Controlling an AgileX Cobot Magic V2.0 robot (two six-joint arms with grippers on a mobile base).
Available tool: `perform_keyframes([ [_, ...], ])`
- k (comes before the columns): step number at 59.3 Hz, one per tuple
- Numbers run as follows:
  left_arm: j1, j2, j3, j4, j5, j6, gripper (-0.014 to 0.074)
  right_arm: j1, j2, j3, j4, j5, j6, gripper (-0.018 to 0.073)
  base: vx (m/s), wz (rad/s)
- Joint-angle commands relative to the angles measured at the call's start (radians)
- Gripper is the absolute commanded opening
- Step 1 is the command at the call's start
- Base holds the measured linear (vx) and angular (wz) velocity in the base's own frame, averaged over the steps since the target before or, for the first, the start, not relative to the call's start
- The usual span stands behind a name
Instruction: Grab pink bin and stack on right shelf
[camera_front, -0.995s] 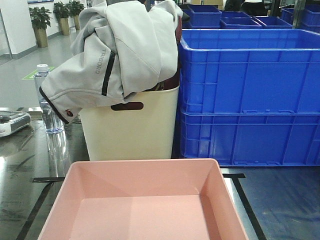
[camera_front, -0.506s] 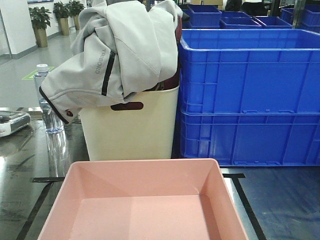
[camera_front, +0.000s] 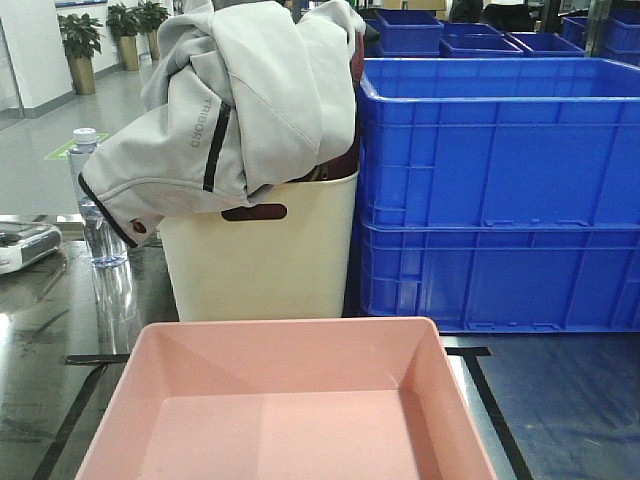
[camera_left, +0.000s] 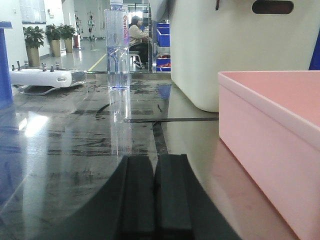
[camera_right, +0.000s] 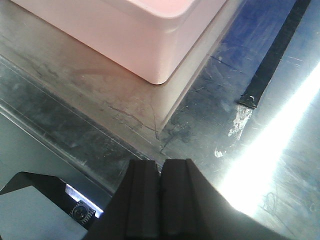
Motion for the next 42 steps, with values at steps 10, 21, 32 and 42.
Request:
perform_keyframes([
  [10, 0.0, -0.02, 0.013, 0.002, -0.088, -0.005, -0.0006, -0.001, 0.001, -0.028, -0.018, -0.054, -0.008, -0.001, 0.0, 0.0],
  [21, 0.0, -0.02, 0.013, 0.002, -0.088, -0.005, -0.0006, -0.001, 0.001, -0.028, -0.018, -0.054, -0.008, -0.0009, 0.0, 0.0],
  [32, 0.0, -0.02, 0.013, 0.002, -0.088, -0.005, -0.0006, -0.001, 0.001, -0.028, -0.018, -0.055, -0.008, -0.0009, 0.0, 0.0],
  [42, 0.0, -0.02, 0.013, 0.002, -0.088, -0.005, -0.0006, -0.101, -0.013, -0.028, -0.018, -0.064, -0.019, -0.0009, 0.0, 0.0],
])
